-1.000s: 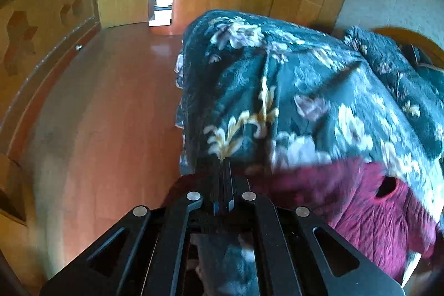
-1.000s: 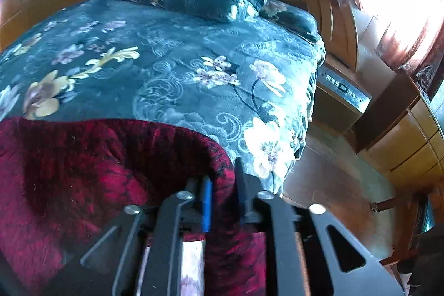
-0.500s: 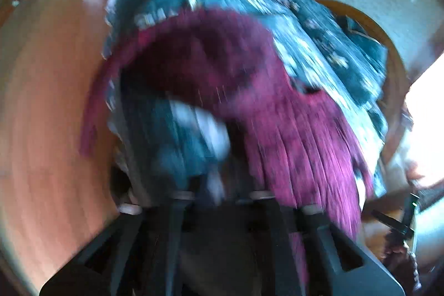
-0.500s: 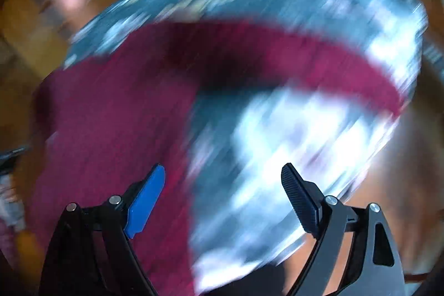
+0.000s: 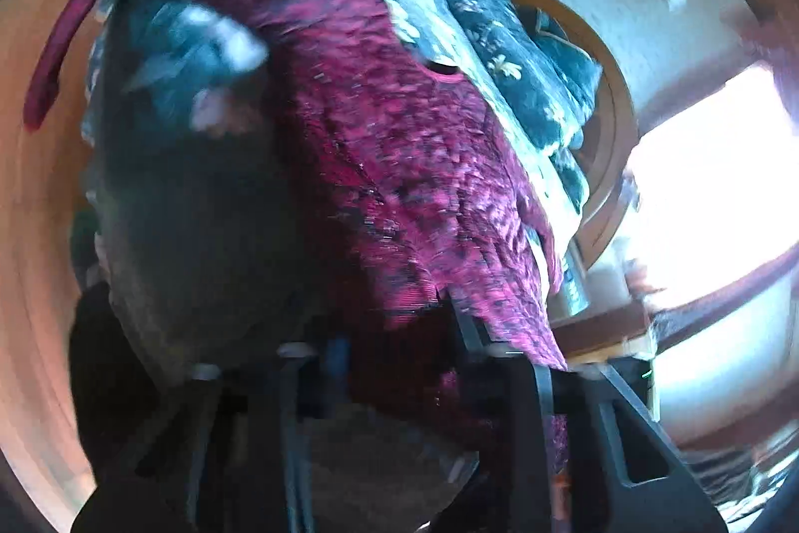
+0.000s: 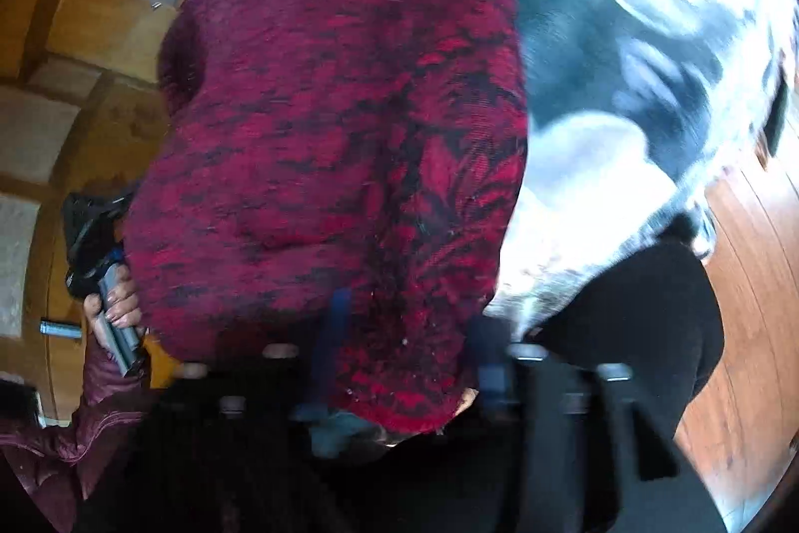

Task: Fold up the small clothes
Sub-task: 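Lay the red top flat on the quilt with both grippers, then release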

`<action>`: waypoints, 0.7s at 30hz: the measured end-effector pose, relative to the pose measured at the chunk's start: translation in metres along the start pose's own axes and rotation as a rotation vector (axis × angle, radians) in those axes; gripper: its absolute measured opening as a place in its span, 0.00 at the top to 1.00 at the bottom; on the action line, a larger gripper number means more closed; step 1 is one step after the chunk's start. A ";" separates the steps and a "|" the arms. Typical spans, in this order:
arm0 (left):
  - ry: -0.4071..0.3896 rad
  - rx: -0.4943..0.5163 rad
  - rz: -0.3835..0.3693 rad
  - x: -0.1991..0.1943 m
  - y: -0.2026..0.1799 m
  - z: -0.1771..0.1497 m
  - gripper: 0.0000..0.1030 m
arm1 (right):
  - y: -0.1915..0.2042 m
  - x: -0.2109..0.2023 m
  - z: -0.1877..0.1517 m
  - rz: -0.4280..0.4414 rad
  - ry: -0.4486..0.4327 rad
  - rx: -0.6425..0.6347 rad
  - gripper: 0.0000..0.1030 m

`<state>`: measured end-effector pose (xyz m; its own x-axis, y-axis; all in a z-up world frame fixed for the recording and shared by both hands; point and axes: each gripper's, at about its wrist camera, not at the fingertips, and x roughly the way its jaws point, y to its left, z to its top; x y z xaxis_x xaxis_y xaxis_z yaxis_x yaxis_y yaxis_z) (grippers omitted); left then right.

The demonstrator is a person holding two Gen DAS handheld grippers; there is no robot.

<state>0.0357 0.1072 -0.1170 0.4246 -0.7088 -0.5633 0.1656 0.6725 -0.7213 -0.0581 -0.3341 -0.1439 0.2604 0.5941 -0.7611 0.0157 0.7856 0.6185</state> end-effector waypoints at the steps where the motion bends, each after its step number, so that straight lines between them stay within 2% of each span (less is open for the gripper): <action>1: -0.008 0.021 -0.005 -0.006 -0.009 0.005 0.79 | 0.013 -0.012 0.003 0.016 -0.027 -0.034 0.85; 4: -0.037 0.068 -0.001 -0.036 -0.039 0.033 0.87 | 0.046 -0.048 0.011 0.074 -0.108 -0.109 0.87; 8: -0.036 0.105 0.050 -0.072 -0.077 0.071 0.88 | 0.089 -0.105 0.016 0.180 -0.231 -0.210 0.87; 10: -0.010 0.105 0.085 -0.082 -0.084 0.082 0.87 | 0.100 -0.115 0.010 0.185 -0.248 -0.245 0.87; 12: 0.020 0.107 0.134 -0.087 -0.085 0.086 0.85 | 0.102 -0.110 0.004 0.132 -0.223 -0.272 0.87; 14: 0.033 0.137 0.259 -0.083 -0.078 0.081 0.83 | 0.090 -0.088 -0.003 0.061 -0.161 -0.275 0.87; 15: 0.042 0.133 0.302 -0.079 -0.069 0.078 0.80 | 0.081 -0.071 -0.007 0.011 -0.111 -0.275 0.87; 16: 0.052 0.128 0.332 -0.076 -0.063 0.076 0.72 | 0.072 -0.058 -0.017 -0.013 -0.073 -0.272 0.87; 18: 0.077 0.113 0.401 -0.065 -0.043 0.064 0.69 | 0.060 -0.036 -0.025 -0.074 -0.018 -0.249 0.86; 19: 0.085 0.111 0.421 -0.060 -0.037 0.059 0.69 | 0.049 -0.023 -0.027 -0.085 0.022 -0.228 0.83; 21: 0.090 0.097 0.431 -0.048 -0.027 0.048 0.69 | 0.033 -0.010 -0.028 -0.099 0.073 -0.173 0.70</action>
<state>0.0539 0.1336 -0.0512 0.3944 -0.3720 -0.8403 0.0752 0.9244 -0.3740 -0.0868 -0.3090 -0.1215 0.1951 0.5188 -0.8323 -0.1298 0.8548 0.5024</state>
